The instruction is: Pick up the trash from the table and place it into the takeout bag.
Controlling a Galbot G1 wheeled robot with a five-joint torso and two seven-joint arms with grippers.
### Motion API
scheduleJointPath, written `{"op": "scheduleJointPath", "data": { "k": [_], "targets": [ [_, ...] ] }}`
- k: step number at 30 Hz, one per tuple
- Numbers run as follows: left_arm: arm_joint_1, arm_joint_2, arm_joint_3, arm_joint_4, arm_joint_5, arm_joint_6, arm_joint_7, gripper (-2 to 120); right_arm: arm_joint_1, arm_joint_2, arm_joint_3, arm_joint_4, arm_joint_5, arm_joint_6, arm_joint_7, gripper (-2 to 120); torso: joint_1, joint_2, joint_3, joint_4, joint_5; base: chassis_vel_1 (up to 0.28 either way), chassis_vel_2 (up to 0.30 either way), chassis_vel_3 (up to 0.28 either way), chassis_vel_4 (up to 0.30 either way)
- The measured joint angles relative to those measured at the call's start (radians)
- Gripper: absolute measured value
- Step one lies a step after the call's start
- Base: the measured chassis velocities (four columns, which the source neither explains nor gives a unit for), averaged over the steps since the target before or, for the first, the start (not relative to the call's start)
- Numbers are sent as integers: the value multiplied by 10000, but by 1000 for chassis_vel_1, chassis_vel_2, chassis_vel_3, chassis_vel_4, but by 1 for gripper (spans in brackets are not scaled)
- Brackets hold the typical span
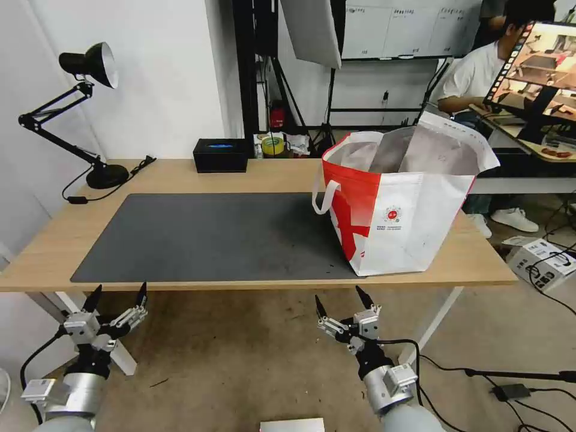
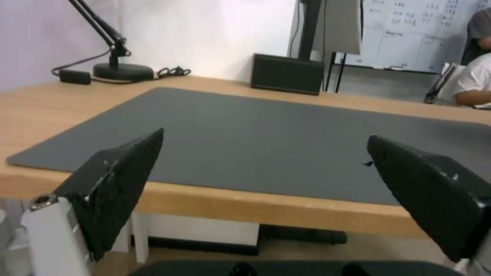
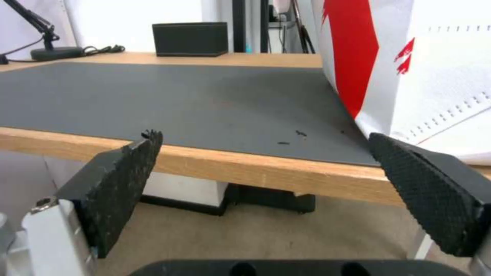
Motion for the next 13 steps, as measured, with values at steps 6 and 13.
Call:
{"op": "scheduleJointPath", "data": {
  "k": [6,13],
  "targets": [
    [-39,67,-4,38,-40,98,77,100,0,0,0,0,0,0,0,100,1,-1,0,0,0,0,0,0,0],
    [-58,82,-3,38,-56,104,78,100,0,0,0,0,0,0,0,100,1,-1,0,0,0,0,0,0,0]
  ]
}}
